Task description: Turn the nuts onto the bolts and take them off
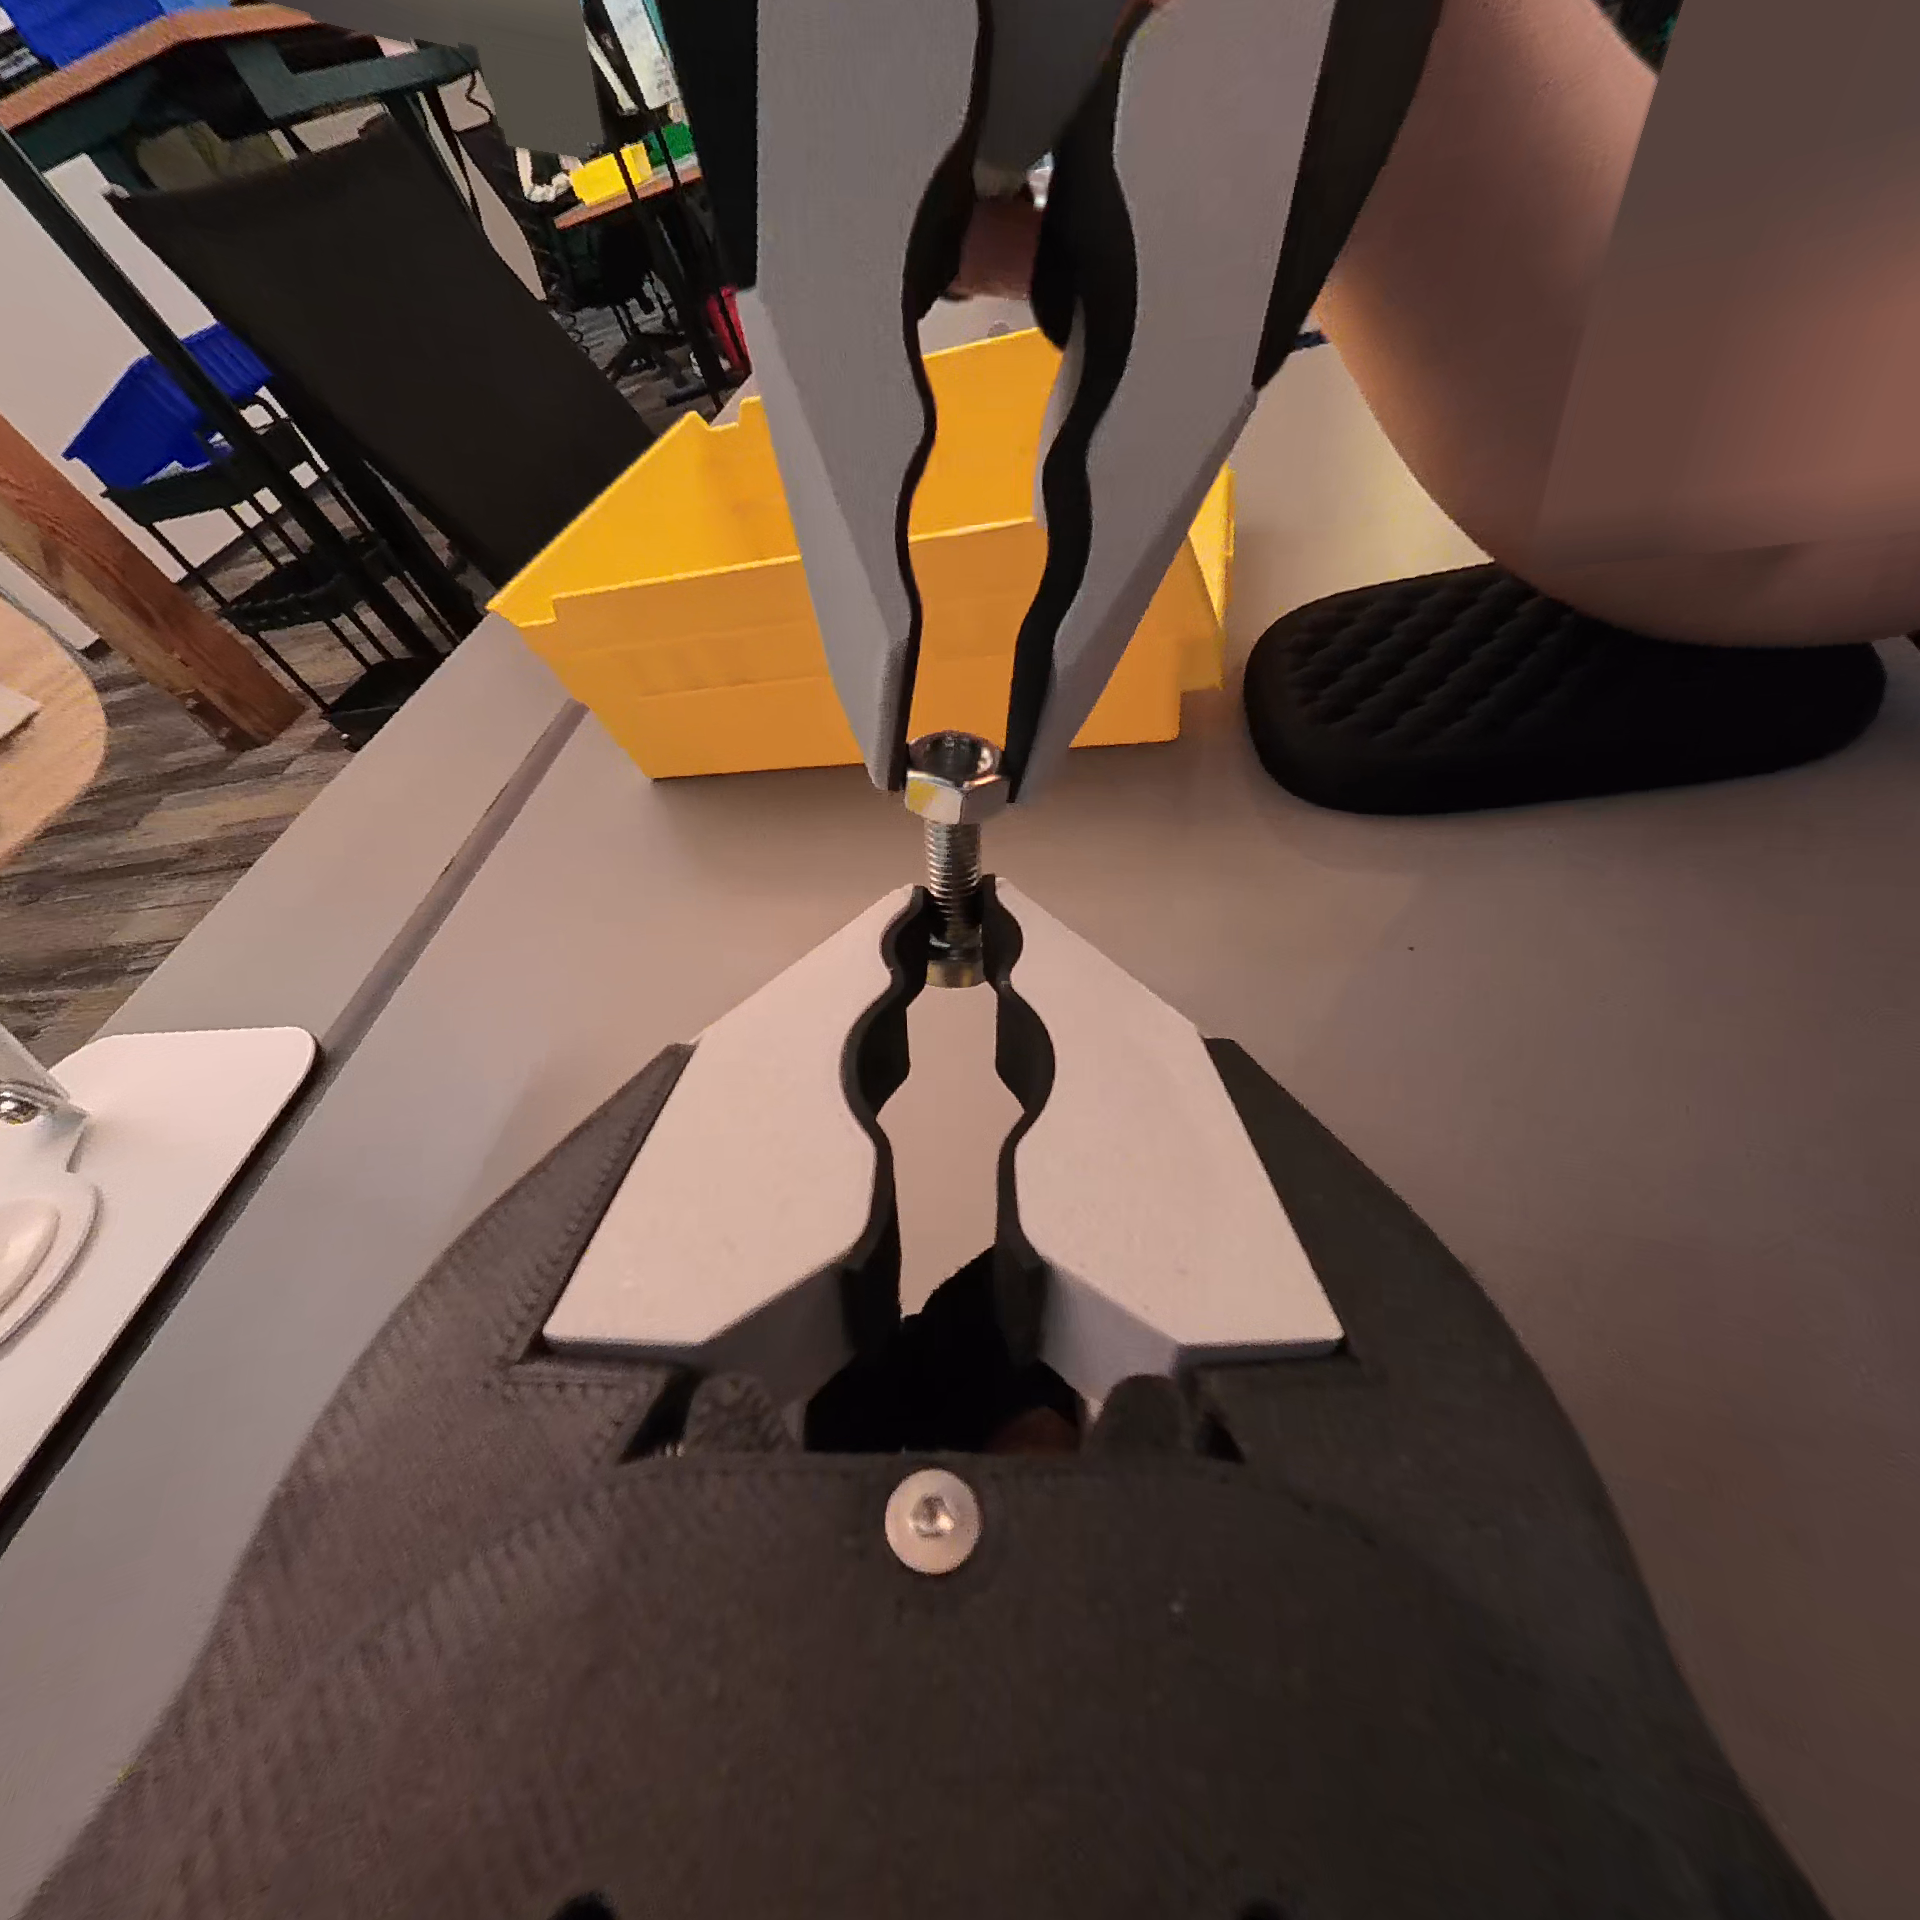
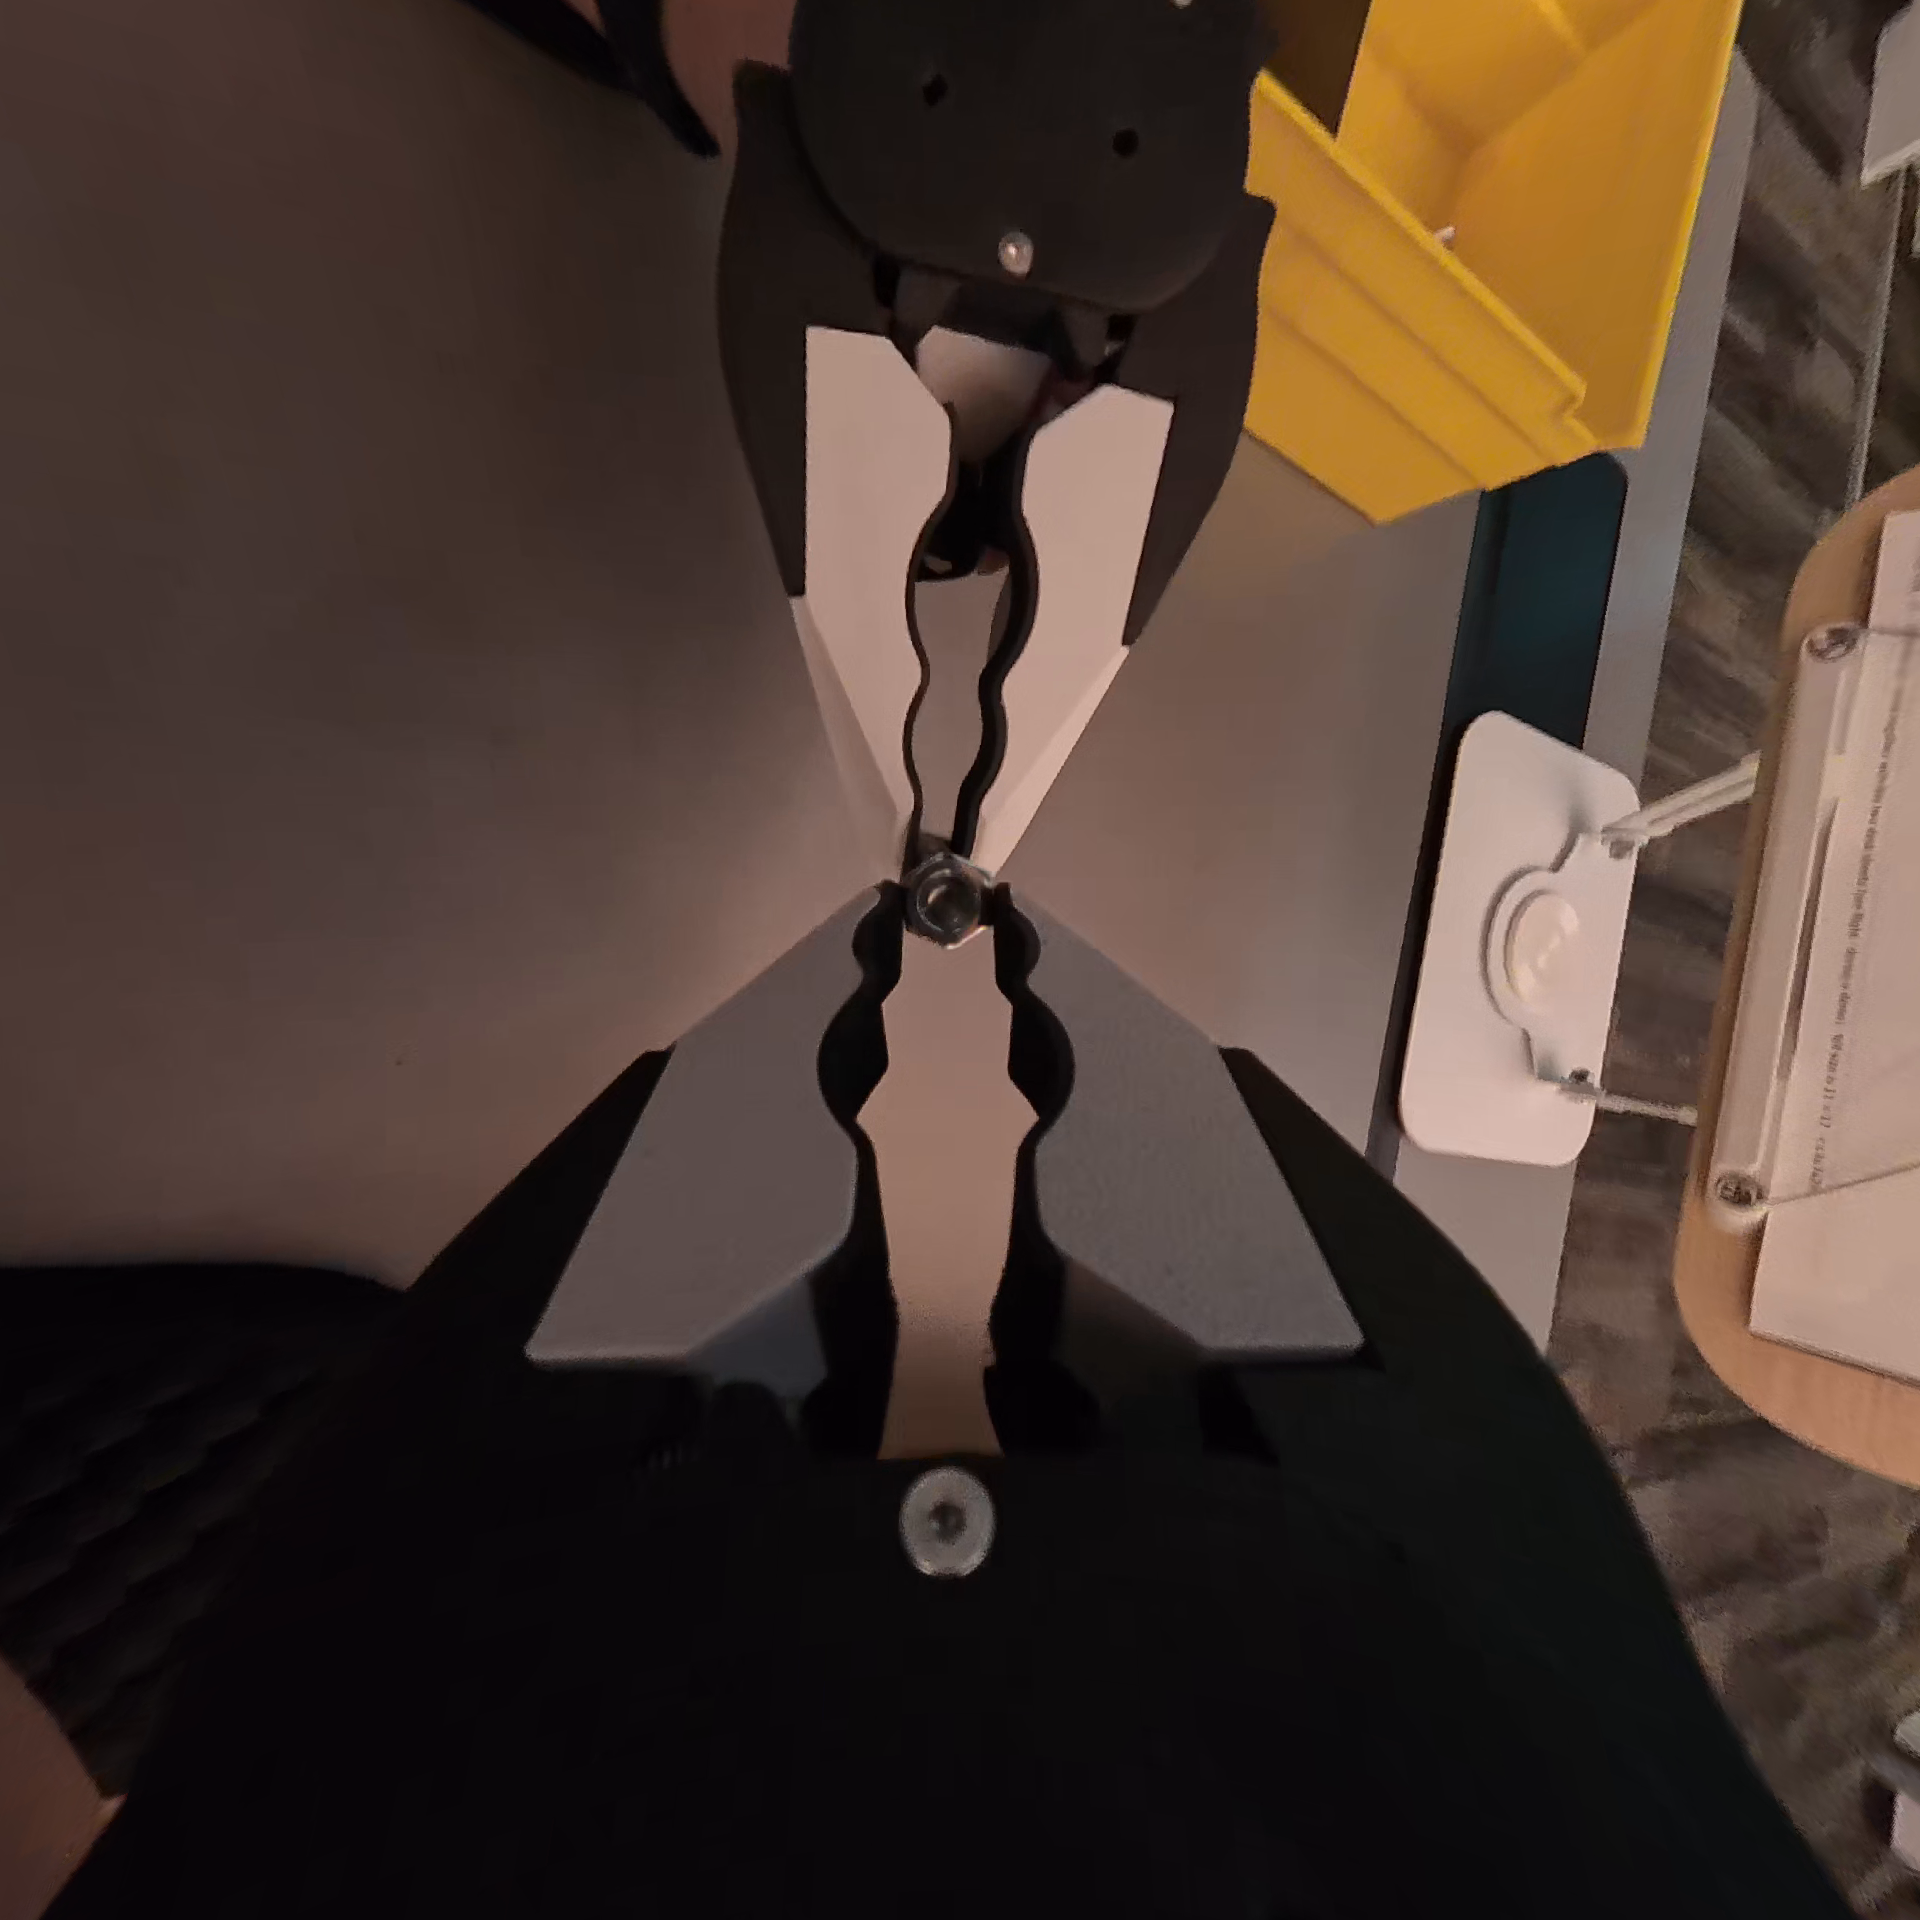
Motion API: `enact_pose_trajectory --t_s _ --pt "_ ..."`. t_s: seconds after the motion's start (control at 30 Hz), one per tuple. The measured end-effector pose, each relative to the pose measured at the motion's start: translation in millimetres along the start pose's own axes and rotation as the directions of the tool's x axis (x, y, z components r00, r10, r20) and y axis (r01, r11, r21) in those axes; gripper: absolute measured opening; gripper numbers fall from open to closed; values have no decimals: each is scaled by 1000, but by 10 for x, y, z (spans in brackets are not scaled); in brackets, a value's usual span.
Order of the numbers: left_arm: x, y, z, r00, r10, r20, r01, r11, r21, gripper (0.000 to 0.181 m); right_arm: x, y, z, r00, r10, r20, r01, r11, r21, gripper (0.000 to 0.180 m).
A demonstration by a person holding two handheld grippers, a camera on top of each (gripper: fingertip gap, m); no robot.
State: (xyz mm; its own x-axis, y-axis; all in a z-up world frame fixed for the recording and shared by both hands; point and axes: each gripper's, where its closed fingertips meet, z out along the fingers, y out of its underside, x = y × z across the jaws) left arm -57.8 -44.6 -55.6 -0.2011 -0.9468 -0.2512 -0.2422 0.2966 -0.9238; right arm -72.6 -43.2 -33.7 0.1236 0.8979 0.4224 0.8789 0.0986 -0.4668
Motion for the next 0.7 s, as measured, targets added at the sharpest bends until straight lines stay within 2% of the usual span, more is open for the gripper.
enact_pose_trajectory --t_s 0.1,0.17,0.5,0.7 --pt "30 -12 -3 1000 8 -14 -8 1000 4 7 -32 -25 -8 994 -111 -9 111 993 38 17" --pt "48 -20 2 1000 16 -19 -16 1000 6 7 -50 -25 -22 991 -131 -7 131 990 44 17" --pt "97 -80 -1 999 16 -37 -15 999 33 7 -81 -112 -58 993 -120 16 117 986 121 17" --pt "46 -111 -10 1000 4 -2 -4 999 39 8 1 -114 -64 999 17 27 -20 993 117 16"
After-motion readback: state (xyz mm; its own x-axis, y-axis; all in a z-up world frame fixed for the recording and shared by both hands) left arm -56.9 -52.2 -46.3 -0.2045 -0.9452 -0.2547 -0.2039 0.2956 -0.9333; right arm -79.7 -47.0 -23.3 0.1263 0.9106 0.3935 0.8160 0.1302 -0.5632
